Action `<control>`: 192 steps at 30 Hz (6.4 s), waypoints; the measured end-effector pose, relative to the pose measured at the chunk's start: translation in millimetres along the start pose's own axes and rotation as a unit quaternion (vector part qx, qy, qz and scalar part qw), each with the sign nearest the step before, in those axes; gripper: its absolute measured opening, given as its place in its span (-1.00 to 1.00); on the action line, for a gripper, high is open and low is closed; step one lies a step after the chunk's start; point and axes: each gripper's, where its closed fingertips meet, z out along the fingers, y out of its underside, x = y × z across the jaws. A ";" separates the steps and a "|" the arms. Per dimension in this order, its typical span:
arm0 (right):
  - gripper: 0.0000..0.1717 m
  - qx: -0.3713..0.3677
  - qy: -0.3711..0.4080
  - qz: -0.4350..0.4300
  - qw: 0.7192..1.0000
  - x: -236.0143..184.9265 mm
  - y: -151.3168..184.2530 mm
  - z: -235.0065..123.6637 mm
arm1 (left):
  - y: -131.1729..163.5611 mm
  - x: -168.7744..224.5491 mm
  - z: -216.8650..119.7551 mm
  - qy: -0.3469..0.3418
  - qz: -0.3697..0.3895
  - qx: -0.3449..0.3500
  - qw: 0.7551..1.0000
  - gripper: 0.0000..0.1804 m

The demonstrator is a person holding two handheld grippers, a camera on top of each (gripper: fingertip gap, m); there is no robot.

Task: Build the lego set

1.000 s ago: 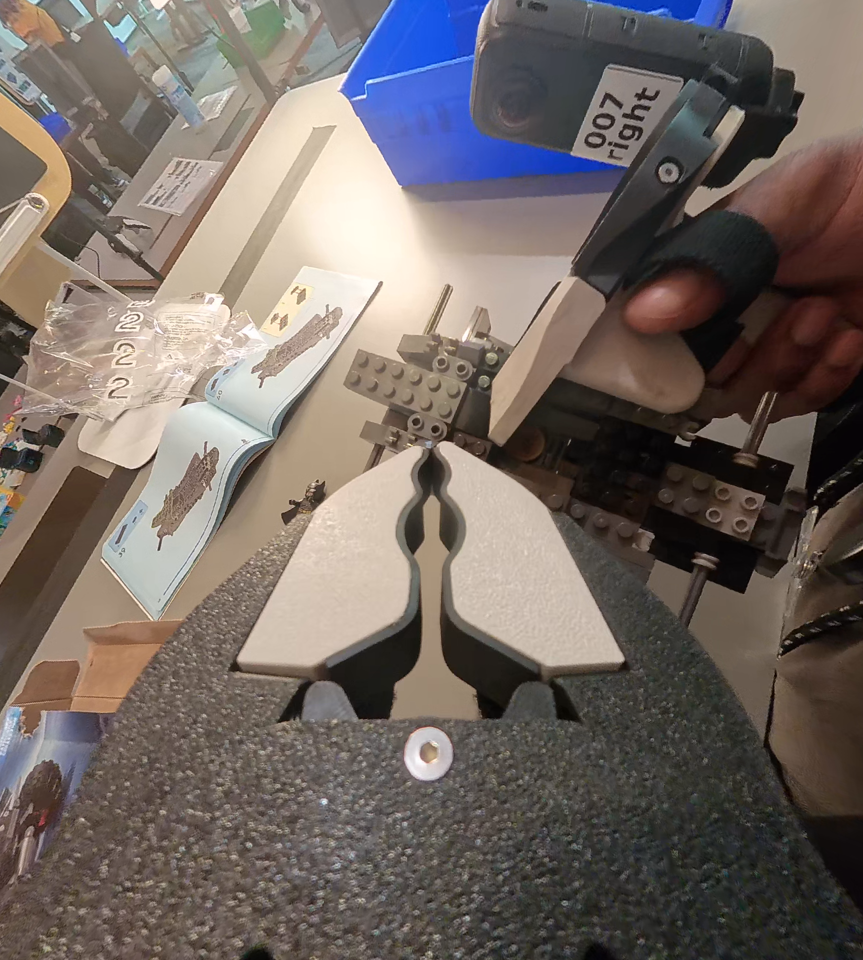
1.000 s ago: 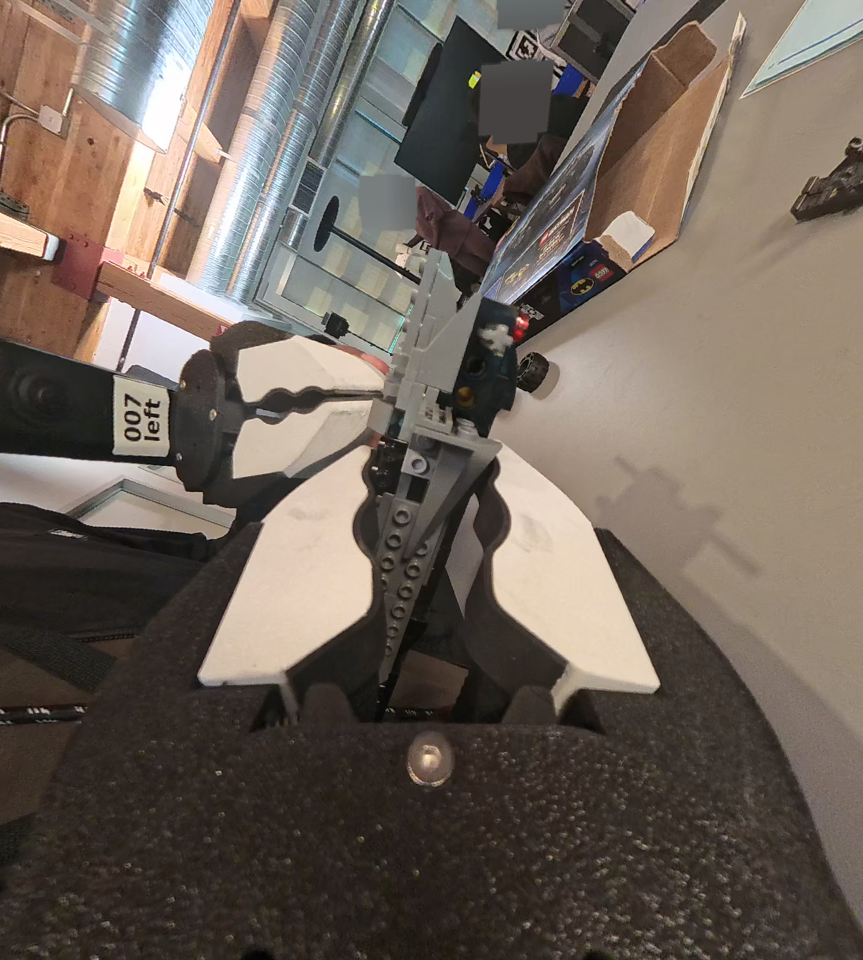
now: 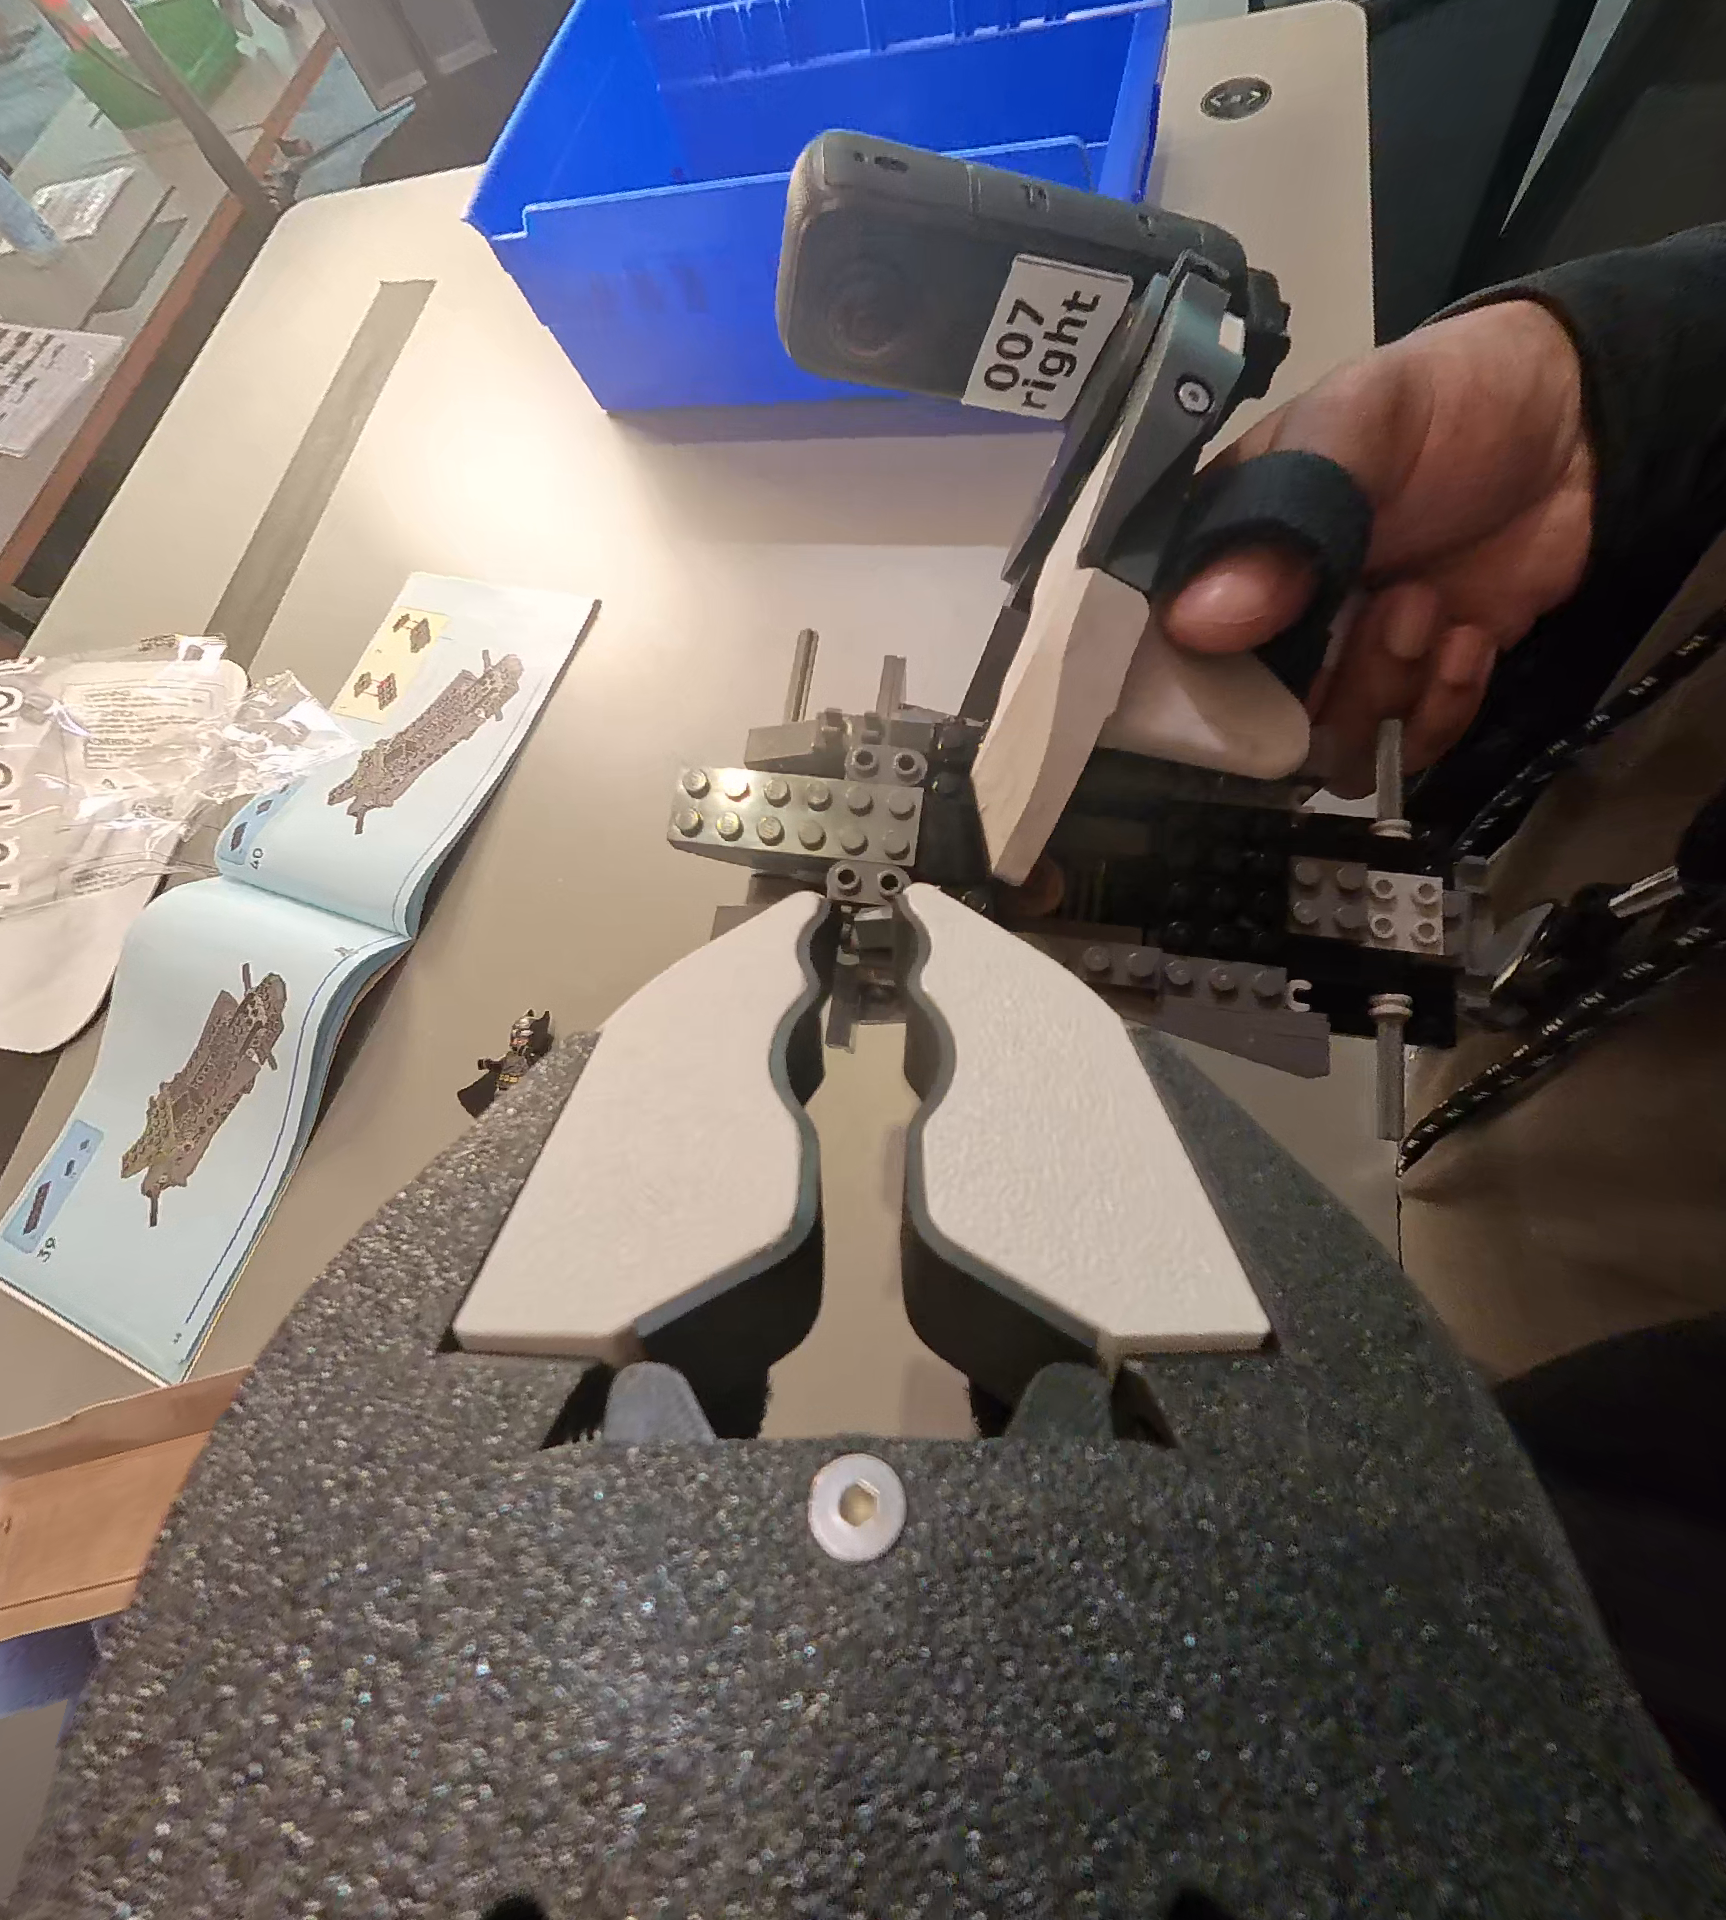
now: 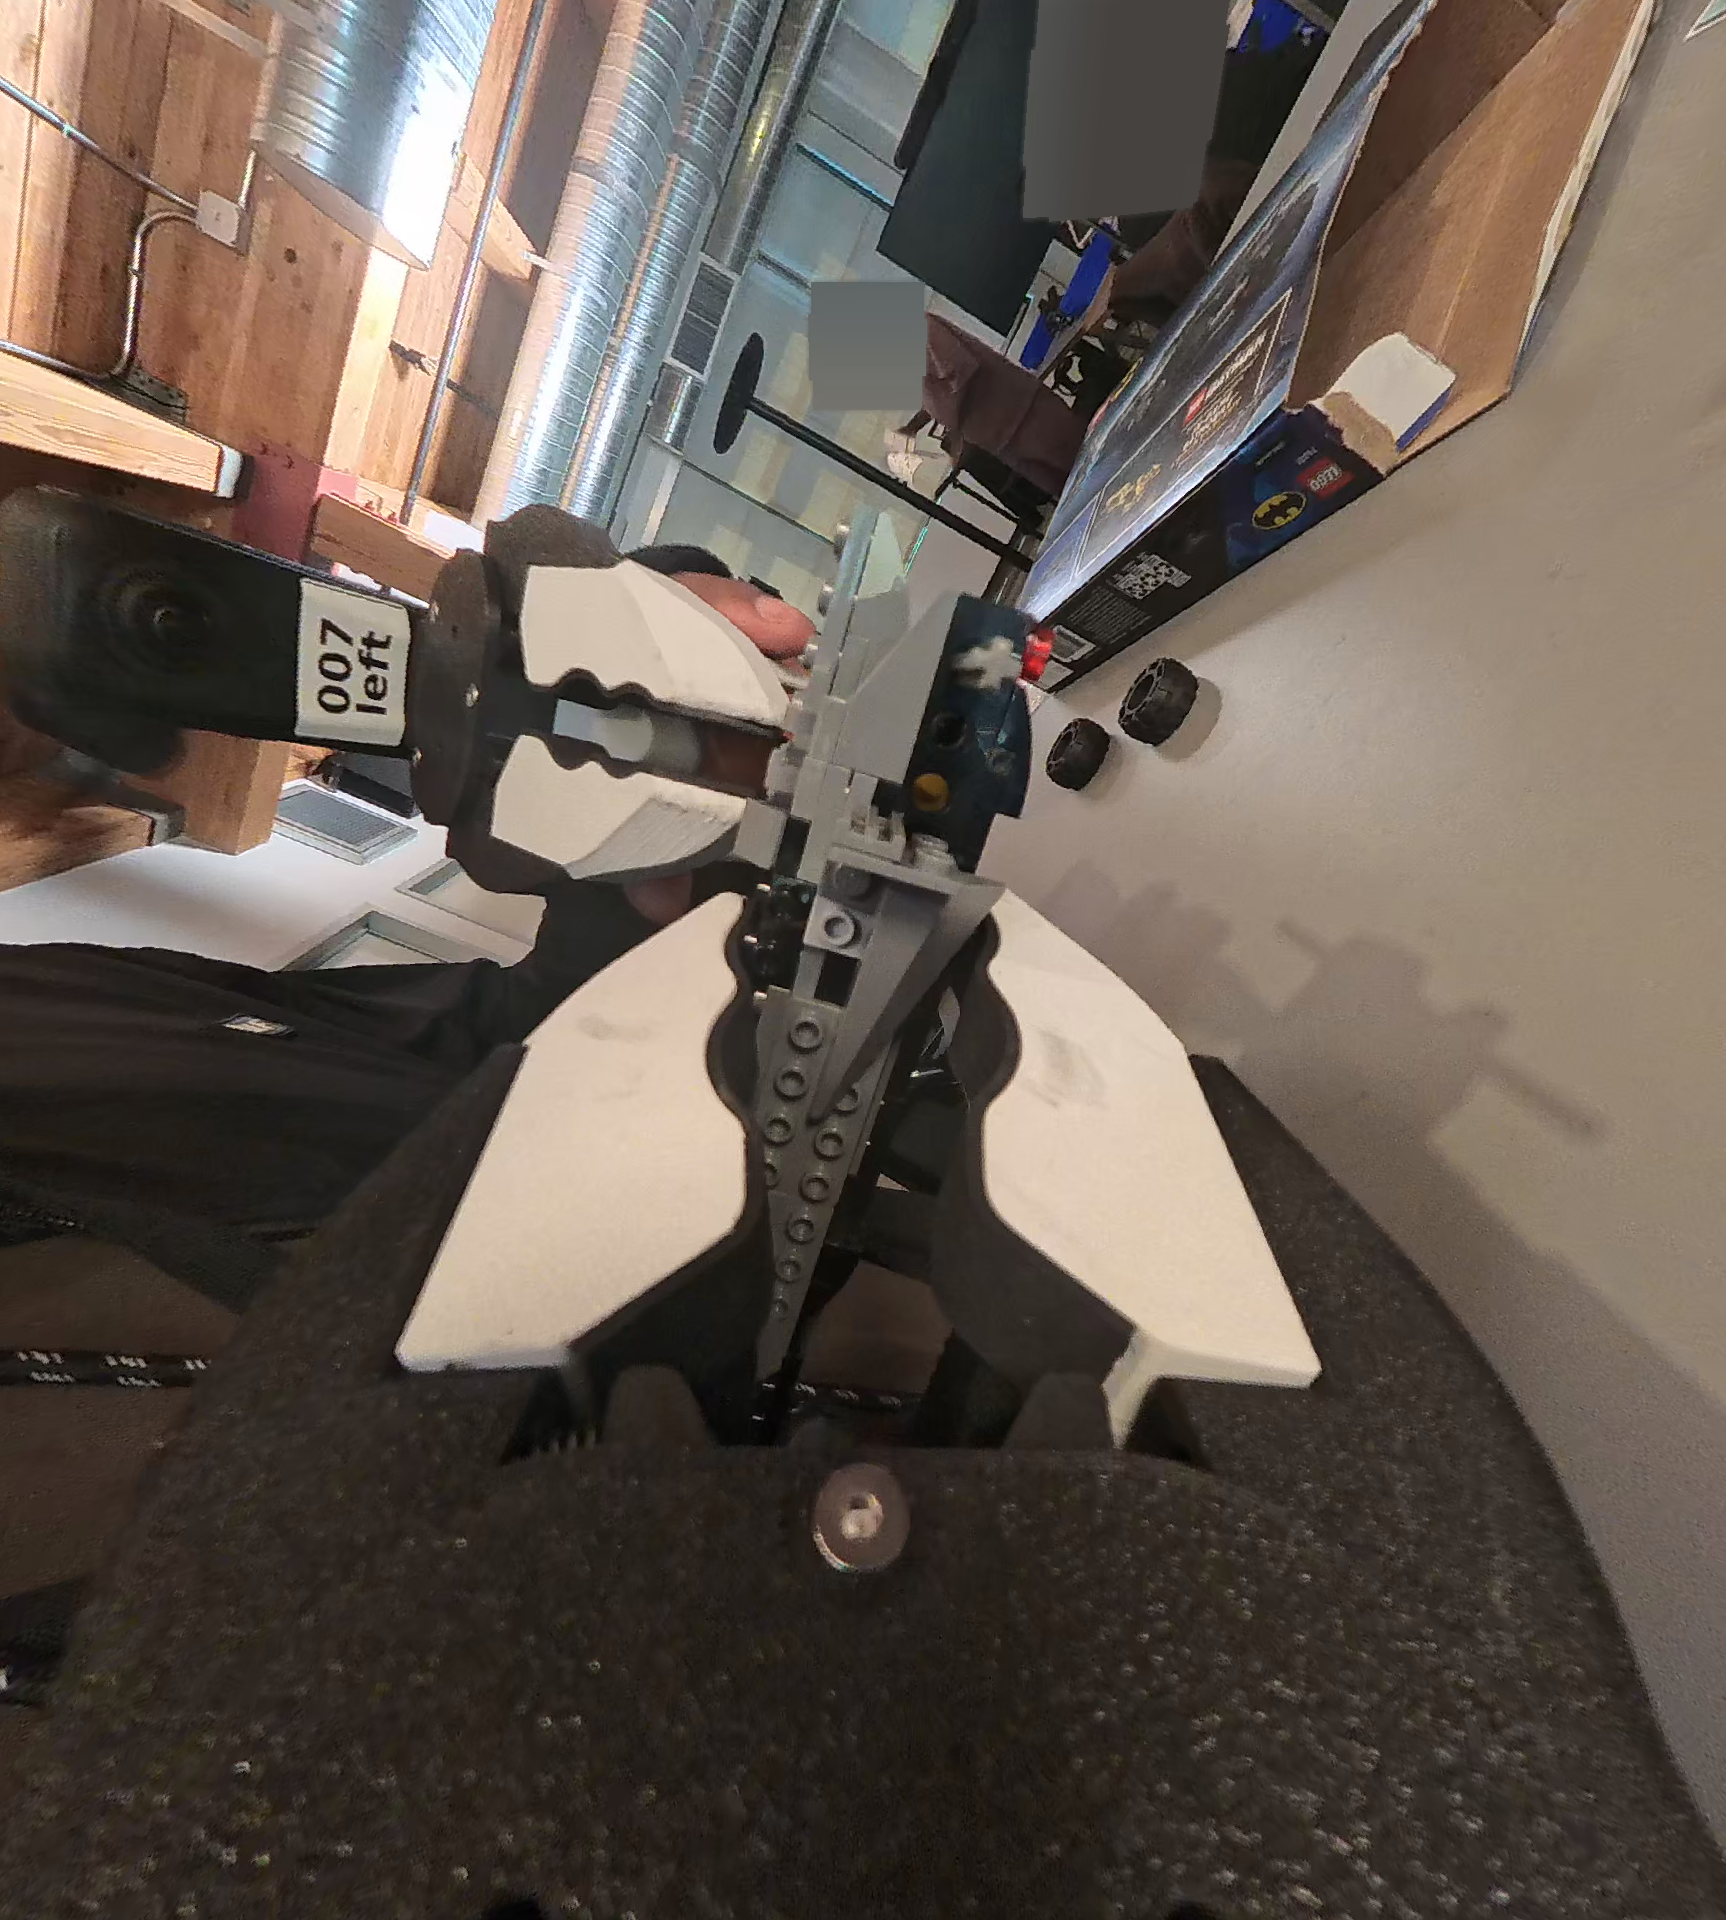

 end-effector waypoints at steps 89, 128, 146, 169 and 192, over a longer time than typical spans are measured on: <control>-0.60 0.056 -0.004 -0.003 0.998 -5.7 -13.0 10.1 | 9.8 -2.1 -2.7 0.138 -0.685 0.244 0.672 -0.47; -0.60 0.046 -0.017 -0.032 0.998 -14.9 -12.4 13.9 | 2.3 -0.9 -7.1 0.168 -0.669 0.262 0.675 -0.58; -0.60 0.017 -0.014 -0.044 0.999 -14.7 -8.2 14.3 | 4.4 1.5 -6.8 0.176 -0.676 0.269 0.663 -0.60; -0.61 0.056 -0.029 0.051 0.997 5.1 -14.0 9.6 | 30.1 -0.5 -1.3 0.061 -0.610 0.188 0.768 -0.43; -0.60 0.046 -0.008 0.025 0.999 1.4 -7.1 11.8 | 24.2 -11.7 -12.5 -0.078 -0.473 0.129 0.868 -0.53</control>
